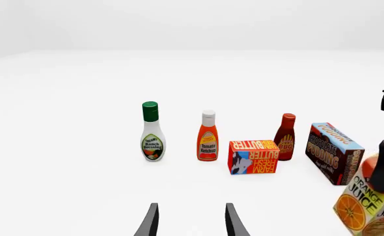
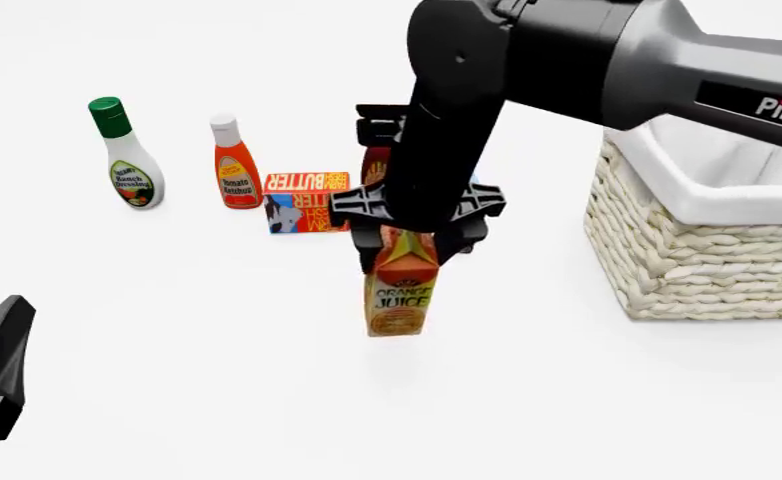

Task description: Pick the orange juice and place it in the basket.

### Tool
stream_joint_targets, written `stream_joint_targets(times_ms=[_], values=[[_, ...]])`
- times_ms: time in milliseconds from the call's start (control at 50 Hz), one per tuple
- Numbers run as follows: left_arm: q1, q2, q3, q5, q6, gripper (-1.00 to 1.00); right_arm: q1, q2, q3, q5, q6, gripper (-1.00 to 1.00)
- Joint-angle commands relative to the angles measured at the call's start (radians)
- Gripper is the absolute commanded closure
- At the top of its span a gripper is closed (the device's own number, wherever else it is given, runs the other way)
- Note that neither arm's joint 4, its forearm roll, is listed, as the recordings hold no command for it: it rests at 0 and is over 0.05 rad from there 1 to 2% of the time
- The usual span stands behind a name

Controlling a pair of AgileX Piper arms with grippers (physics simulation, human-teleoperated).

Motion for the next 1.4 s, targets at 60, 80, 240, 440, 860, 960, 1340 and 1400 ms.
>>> stream_joint_targets(times_ms=[60, 80, 240, 440, 860, 960, 1340, 1400], values=[[0.000, 0.000, 0.000, 0.000, 0.000, -1.00, -0.017, -0.038, 0.007, 0.000, -0.048, 1.00], [0.000, 0.000, 0.000, 0.000, 0.000, -1.00, -0.017, -0.038, 0.007, 0.000, -0.048, 1.00], [0.000, 0.000, 0.000, 0.000, 0.000, -1.00, -0.070, -0.062, 0.002, 0.000, -0.127, 1.00], [0.000, 0.000, 0.000, 0.000, 0.000, -1.00, -0.068, -0.077, -0.005, 0.000, -0.122, 1.00], [0.000, 0.000, 0.000, 0.000, 0.000, -1.00, -0.125, -0.109, -0.041, 0.000, -0.220, 1.00], [0.000, 0.000, 0.000, 0.000, 0.000, -1.00, -0.140, -0.118, -0.049, 0.000, -0.247, 1.00], [0.000, 0.000, 0.000, 0.000, 0.000, -1.00, -0.216, -0.161, -0.089, 0.000, -0.343, 1.00], [0.000, 0.000, 0.000, 0.000, 0.000, -1.00, -0.221, -0.165, -0.097, 0.000, -0.353, 1.00]])
